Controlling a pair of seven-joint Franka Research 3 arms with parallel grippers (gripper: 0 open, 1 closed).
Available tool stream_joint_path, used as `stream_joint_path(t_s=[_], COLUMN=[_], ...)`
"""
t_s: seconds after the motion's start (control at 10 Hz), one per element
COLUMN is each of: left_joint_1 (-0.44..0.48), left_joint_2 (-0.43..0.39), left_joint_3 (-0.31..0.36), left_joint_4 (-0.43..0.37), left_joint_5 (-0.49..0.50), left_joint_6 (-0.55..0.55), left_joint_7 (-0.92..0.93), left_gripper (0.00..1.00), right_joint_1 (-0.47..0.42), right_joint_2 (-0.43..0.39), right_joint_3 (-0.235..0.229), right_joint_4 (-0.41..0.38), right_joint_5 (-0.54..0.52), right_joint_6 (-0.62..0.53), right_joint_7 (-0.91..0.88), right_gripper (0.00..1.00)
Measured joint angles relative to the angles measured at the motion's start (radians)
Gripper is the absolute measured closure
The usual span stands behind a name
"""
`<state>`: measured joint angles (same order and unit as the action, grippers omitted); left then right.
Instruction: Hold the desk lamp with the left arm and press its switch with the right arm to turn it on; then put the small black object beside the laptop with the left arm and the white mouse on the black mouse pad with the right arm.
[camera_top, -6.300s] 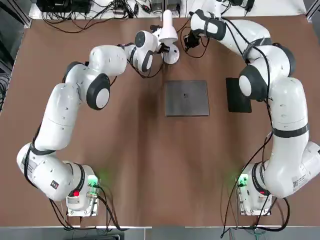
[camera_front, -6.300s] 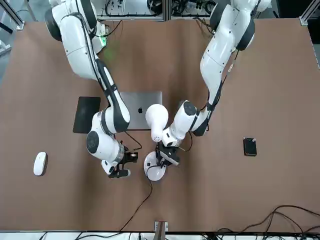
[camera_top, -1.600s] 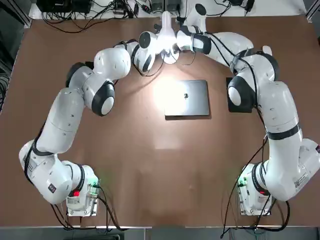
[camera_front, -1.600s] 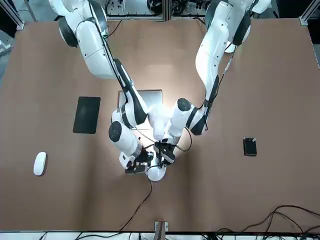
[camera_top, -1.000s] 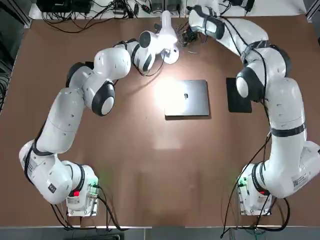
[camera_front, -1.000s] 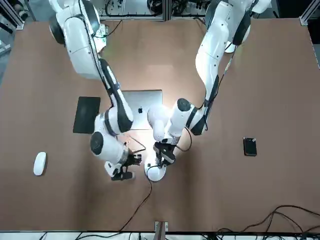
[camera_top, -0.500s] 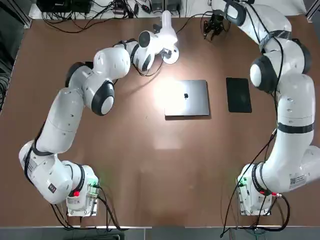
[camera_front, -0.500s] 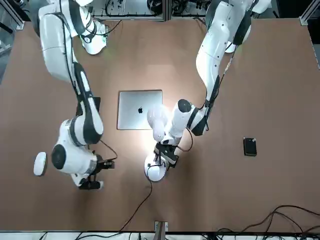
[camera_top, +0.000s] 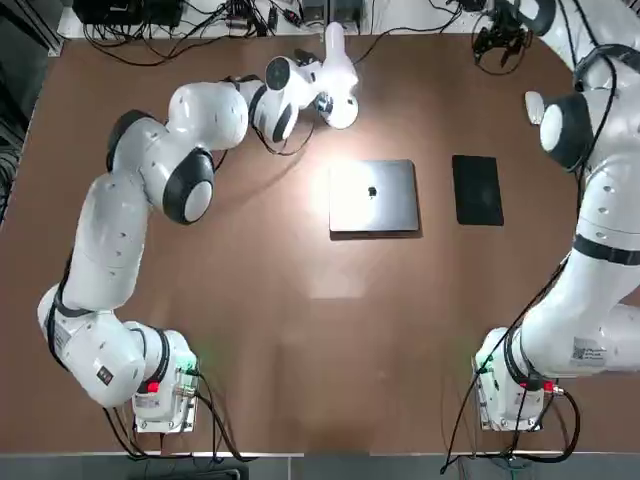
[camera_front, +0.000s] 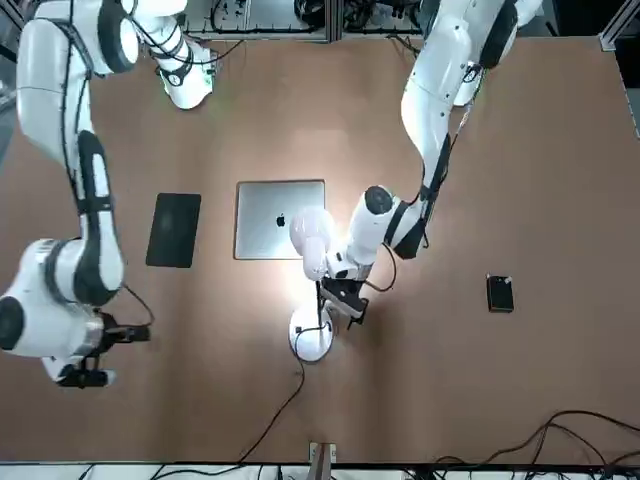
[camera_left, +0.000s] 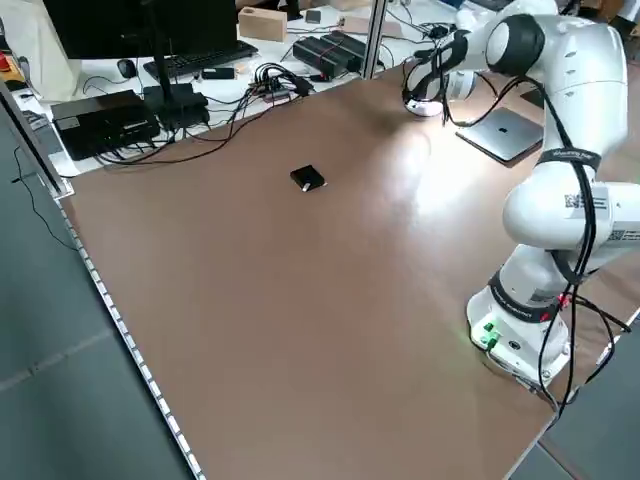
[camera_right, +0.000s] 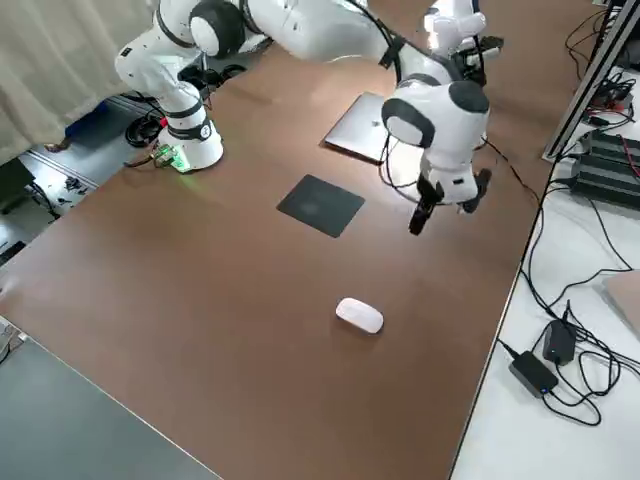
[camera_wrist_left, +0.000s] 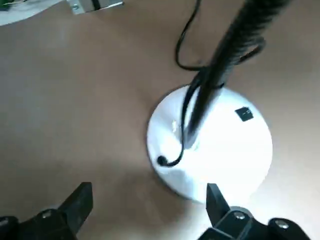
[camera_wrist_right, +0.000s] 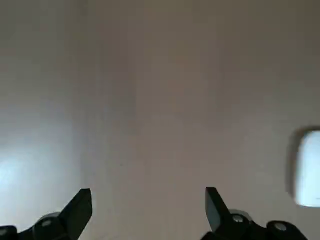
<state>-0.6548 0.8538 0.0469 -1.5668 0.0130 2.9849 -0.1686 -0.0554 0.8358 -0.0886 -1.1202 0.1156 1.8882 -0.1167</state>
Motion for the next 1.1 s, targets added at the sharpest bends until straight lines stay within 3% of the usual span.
stream_joint_path(t_s=[0.2,0.4,0.7,1.1], left_joint_1=[0.028,0.070,0.151,0.213], left_joint_2=[-0.090,-0.187,-0.337,-0.464], left_joint_3=[0.000,0.001,0.002,0.003], left_joint_4=[-0.120,-0.198,-0.213,-0.213], left_joint_5=[0.000,0.000,0.000,-0.004], left_joint_6=[-0.005,-0.104,-0.308,-0.517], left_joint_7=[0.027,0.042,0.124,0.116], left_gripper=[0.00,0.00,0.00,0.00], right_joint_1=[-0.130,-0.227,-0.240,-0.242], right_joint_2=[0.003,0.018,0.056,0.129], right_joint_3=[0.000,0.002,0.013,0.014], right_joint_4=[-0.003,-0.007,-0.026,-0.031], right_joint_5=[-0.002,-0.002,-0.003,-0.004], right_joint_6=[0.024,0.097,0.177,0.268], right_joint_7=[-0.141,-0.269,-0.296,-0.339], right_gripper=[0.00,0.00,0.00,0.00])
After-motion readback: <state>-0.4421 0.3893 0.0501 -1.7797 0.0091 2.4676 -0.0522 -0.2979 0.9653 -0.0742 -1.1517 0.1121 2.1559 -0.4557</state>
